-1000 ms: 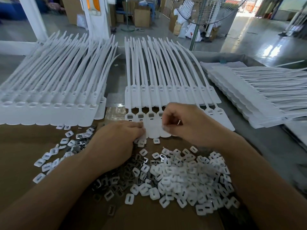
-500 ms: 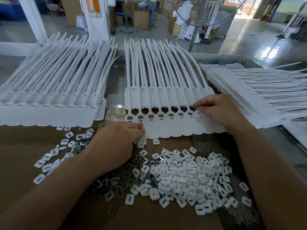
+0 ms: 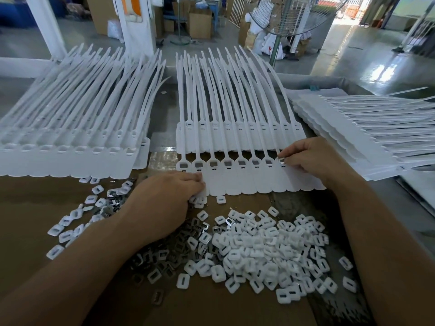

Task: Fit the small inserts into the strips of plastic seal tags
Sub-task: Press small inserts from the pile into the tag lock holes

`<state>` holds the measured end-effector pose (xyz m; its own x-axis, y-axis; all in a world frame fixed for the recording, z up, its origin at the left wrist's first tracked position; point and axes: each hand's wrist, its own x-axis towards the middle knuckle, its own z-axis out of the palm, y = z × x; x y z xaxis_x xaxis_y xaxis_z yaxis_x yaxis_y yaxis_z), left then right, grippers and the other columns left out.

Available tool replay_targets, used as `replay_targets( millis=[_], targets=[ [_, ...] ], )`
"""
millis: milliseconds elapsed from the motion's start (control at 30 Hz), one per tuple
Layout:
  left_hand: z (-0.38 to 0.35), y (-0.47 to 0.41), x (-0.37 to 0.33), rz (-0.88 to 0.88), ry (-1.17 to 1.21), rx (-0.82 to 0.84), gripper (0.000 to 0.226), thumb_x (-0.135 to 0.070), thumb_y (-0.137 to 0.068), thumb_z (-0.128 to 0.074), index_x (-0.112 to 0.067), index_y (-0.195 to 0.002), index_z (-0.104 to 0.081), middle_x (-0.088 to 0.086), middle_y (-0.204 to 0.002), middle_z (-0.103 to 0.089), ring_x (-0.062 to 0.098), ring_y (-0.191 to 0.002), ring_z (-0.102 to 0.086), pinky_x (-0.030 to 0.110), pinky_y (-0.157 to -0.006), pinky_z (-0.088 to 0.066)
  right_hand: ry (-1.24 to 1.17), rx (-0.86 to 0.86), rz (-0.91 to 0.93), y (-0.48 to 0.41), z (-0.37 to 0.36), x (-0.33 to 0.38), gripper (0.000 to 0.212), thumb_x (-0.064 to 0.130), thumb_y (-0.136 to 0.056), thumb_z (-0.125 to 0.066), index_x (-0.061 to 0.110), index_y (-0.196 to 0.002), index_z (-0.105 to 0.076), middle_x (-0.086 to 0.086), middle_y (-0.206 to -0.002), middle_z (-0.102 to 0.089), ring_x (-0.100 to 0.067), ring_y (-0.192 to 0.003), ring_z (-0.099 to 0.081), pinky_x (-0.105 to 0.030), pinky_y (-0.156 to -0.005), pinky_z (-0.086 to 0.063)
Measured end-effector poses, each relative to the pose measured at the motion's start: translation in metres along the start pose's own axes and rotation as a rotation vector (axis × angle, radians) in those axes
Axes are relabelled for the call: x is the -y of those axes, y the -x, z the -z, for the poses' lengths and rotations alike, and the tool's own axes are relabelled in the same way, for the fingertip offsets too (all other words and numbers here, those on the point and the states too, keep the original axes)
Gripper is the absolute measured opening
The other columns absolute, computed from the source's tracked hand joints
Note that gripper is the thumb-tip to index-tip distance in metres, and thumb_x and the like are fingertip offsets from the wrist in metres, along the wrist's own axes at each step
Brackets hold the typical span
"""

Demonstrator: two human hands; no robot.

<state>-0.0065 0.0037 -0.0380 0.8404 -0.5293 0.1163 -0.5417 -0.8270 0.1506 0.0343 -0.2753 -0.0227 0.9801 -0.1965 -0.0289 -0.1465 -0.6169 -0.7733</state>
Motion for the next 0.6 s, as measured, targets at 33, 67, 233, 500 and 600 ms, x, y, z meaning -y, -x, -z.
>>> replay_targets(
  millis=[33, 67, 233, 500, 600],
  targets=[
    [0.0, -0.0003, 0.0001, 0.001, 0.001, 0.001, 0.06, -0.003, -0.083, -0.038, -0.033, -0.135, -0.037, -0.021, -0.143, -0.03, 0.002, -0.131, -0.03, 0.021, -0.107, -0.023, 0.006, 0.005, -0.004, 0.0001, -0.0004, 0.0, 0.027, 0.001, -0.076, -0.065, 0.025, -0.063, -0.068, 0.011, -0.071, -0.06, 0.0, -0.064, -0.045, -0.019, -0.062, -0.034],
    [-0.0001, -0.0008, 0.0001, 0.002, 0.001, -0.001, 0.06, -0.003, -0.083, -0.038, -0.034, -0.135, -0.037, -0.021, -0.143, -0.03, 0.001, -0.131, -0.03, 0.021, -0.107, -0.022, 0.013, 0.009, -0.008, -0.0001, -0.0014, -0.0003, 0.026, 0.002, -0.076, -0.065, 0.024, -0.064, -0.068, 0.01, -0.072, -0.061, -0.001, -0.064, -0.045, -0.019, -0.062, -0.034],
    [-0.0007, -0.0013, 0.0006, -0.002, -0.003, -0.005, 0.061, -0.003, -0.083, -0.038, -0.034, -0.136, -0.037, -0.021, -0.143, -0.03, 0.0, -0.131, -0.029, 0.019, -0.106, -0.022, 0.039, -0.021, -0.028, -0.0004, -0.0039, -0.0012, 0.02, 0.004, -0.075, -0.069, 0.021, -0.065, -0.065, 0.006, -0.077, -0.063, -0.012, -0.077, -0.053, -0.026, -0.068, -0.041],
    [0.0006, -0.0006, 0.0005, -0.019, -0.009, -0.008, 0.06, -0.003, -0.083, -0.038, -0.033, -0.135, -0.038, -0.02, -0.143, -0.032, 0.001, -0.13, -0.03, 0.021, -0.107, -0.024, 0.098, -0.05, -0.019, -0.0006, -0.0057, 0.0004, 0.019, 0.007, -0.077, -0.07, 0.023, -0.068, -0.063, 0.0, -0.086, -0.065, -0.018, -0.091, -0.059, -0.034, -0.083, -0.049],
    [-0.0006, -0.0009, 0.0016, -0.014, -0.013, -0.011, 0.06, -0.003, -0.083, -0.039, -0.032, -0.135, -0.039, -0.02, -0.142, -0.033, 0.001, -0.13, -0.031, 0.022, -0.108, -0.025, 0.14, -0.081, 0.002, -0.0001, -0.0055, 0.0003, 0.019, 0.011, -0.077, -0.071, 0.024, -0.068, -0.06, 0.005, -0.079, -0.06, -0.015, -0.083, -0.056, -0.026, -0.069, -0.042]
  ],
)
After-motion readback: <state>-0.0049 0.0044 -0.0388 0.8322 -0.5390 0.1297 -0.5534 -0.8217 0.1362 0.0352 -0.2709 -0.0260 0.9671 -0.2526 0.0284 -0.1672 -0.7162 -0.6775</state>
